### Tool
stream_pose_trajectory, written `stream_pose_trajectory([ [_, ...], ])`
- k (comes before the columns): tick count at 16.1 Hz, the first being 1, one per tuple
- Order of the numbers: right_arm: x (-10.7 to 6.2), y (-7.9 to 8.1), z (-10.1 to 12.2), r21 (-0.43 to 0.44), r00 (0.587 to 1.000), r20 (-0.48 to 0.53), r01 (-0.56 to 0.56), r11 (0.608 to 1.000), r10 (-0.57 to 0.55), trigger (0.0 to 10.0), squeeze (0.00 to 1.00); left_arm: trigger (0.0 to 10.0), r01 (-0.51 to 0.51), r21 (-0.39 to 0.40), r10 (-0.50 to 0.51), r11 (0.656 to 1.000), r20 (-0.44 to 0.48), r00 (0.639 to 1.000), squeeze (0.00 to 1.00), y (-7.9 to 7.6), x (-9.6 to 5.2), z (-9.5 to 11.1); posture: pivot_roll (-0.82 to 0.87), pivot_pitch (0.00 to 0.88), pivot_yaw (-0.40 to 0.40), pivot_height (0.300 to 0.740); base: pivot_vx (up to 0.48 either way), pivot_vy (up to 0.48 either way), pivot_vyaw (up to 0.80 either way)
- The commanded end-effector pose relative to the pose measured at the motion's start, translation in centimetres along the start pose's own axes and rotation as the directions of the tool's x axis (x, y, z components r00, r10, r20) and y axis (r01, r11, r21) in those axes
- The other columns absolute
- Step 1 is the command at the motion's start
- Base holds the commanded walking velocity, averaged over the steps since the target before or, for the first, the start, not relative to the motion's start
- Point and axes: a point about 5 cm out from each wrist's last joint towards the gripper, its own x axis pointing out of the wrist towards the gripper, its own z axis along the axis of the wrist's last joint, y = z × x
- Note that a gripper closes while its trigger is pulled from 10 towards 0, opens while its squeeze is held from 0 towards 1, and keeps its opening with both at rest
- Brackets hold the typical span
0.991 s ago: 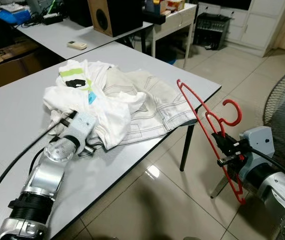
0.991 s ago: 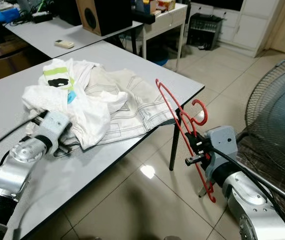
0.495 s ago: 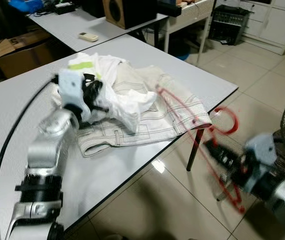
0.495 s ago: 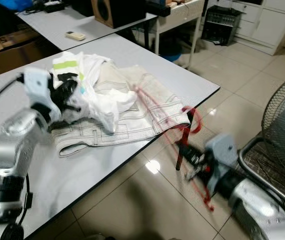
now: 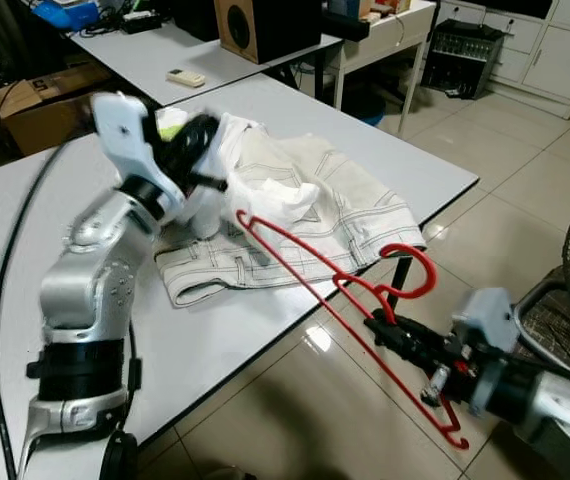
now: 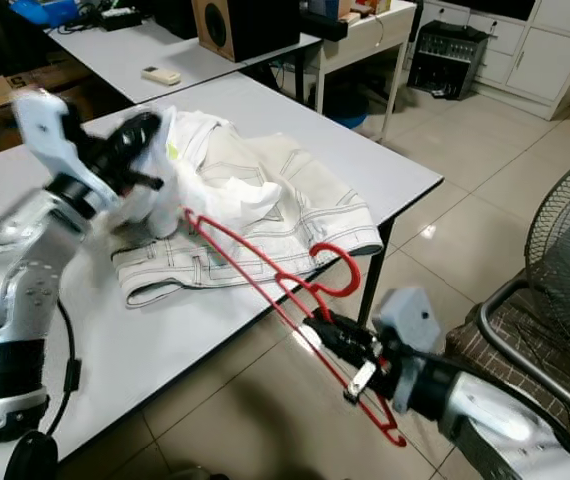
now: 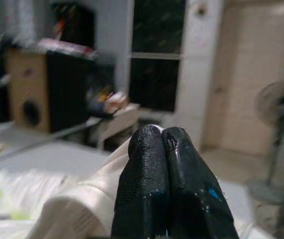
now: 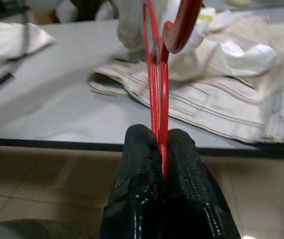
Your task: Hang hanger
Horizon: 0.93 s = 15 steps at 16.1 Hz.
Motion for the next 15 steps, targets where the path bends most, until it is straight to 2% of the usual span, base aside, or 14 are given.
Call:
stream_pose_trajectory([
  [1, 0.2, -0.6, -0.2, 0.003, 0.999, -0.023, 0.033, 0.999, -0.033, 10.0, 0.0, 0.0, 0.064, 0.018, -0.065, 0.998, 0.072, 0.995, 0.0, 0.1, -0.8, 1.8, -0.1, 0.0, 0.07, 0.74, 0.0, 0.0, 0.0],
  [2, 0.2, -0.8, -0.3, -0.001, 0.998, -0.036, 0.043, 0.999, -0.043, 10.0, 0.0, 0.0, 0.078, 0.016, -0.079, 0.997, 0.078, 0.994, 0.0, 0.3, -1.2, 2.1, -0.09, 0.0, 0.066, 0.74, 0.0, 0.0, 0.0],
  [3, 0.2, -2.1, -0.9, -0.024, 0.992, -0.089, 0.092, 0.995, -0.094, 10.0, 0.0, 0.0, 0.114, 0.021, -0.115, 0.993, 0.083, 0.99, 0.0, 1.1, -2.3, 2.8, -0.07, 0.0, 0.054, 0.74, 0.0, 0.0, 0.0],
  [6, 0.4, -4.1, -1.3, -0.046, 0.977, -0.116, 0.177, 0.983, -0.182, 10.0, 0.0, 0.0, 0.161, 0.041, -0.163, 0.986, 0.033, 0.986, 0.0, 2.1, -4.6, 2.4, -0.06, 0.0, 0.051, 0.74, 0.0, 0.0, 0.0],
  [7, 0.2, -4.9, -1.3, -0.057, 0.968, -0.111, 0.219, 0.974, -0.224, 10.0, 0.0, 0.0, 0.106, 0.021, -0.106, 0.994, -0.004, 0.994, 0.0, 3.5, -6.2, 1.4, -0.05, 0.0, 0.054, 0.74, 0.0, 0.0, 0.0],
  [9, -0.1, -5.4, -1.3, -0.058, 0.962, -0.111, 0.245, 0.968, -0.251, 10.0, 0.0, 0.0, 0.045, 0.043, -0.041, 0.998, -0.075, 0.996, 0.0, 4.7, -7.4, 0.1, -0.05, 0.0, 0.056, 0.74, 0.0, 0.0, 0.0],
  [11, -0.4, -6.0, -1.6, -0.06, 0.952, -0.118, 0.278, 0.959, -0.284, 10.0, 0.0, 0.0, -0.005, 0.099, 0.024, 0.995, -0.198, 0.98, 0.0, 5.7, -8.8, -1.5, -0.05, 0.0, 0.058, 0.74, 0.0, 0.0, 0.0],
  [12, -0.4, -6.1, -1.5, -0.062, 0.953, -0.11, 0.278, 0.959, -0.284, 10.0, 0.0, 0.0, -0.06, 0.163, 0.102, 0.985, -0.264, 0.959, 0.0, 6.7, -9.5, -2.2, -0.05, 0.0, 0.058, 0.74, 0.0, 0.0, 0.0],
  [13, -0.4, -5.9, -1.3, -0.058, 0.956, -0.1, 0.27, 0.961, -0.274, 10.0, 0.0, 0.0, -0.1, 0.215, 0.16, 0.972, -0.281, 0.946, 0.0, 7.4, -9.9, -2.5, -0.05, 0.0, 0.062, 0.74, 0.0, 0.0, 0.0],
  [14, -0.4, -5.7, -1.1, -0.051, 0.962, -0.082, 0.259, 0.965, -0.262, 10.0, 0.0, 0.0, -0.155, 0.297, 0.246, 0.942, -0.301, 0.921, 0.0, 8.7, -10.7, -2.7, -0.05, 0.0, 0.062, 0.74, 0.0, 0.0, 0.0],
  [15, -0.2, -5.3, -0.9, -0.048, 0.971, -0.063, 0.226, 0.973, -0.229, 10.0, 0.0, 0.0, -0.288, 0.387, 0.407, 0.876, -0.27, 0.873, 0.0, 10.7, -11.7, -2.1, -0.05, 0.0, 0.064, 0.74, 0.0, 0.0, 0.0],
])
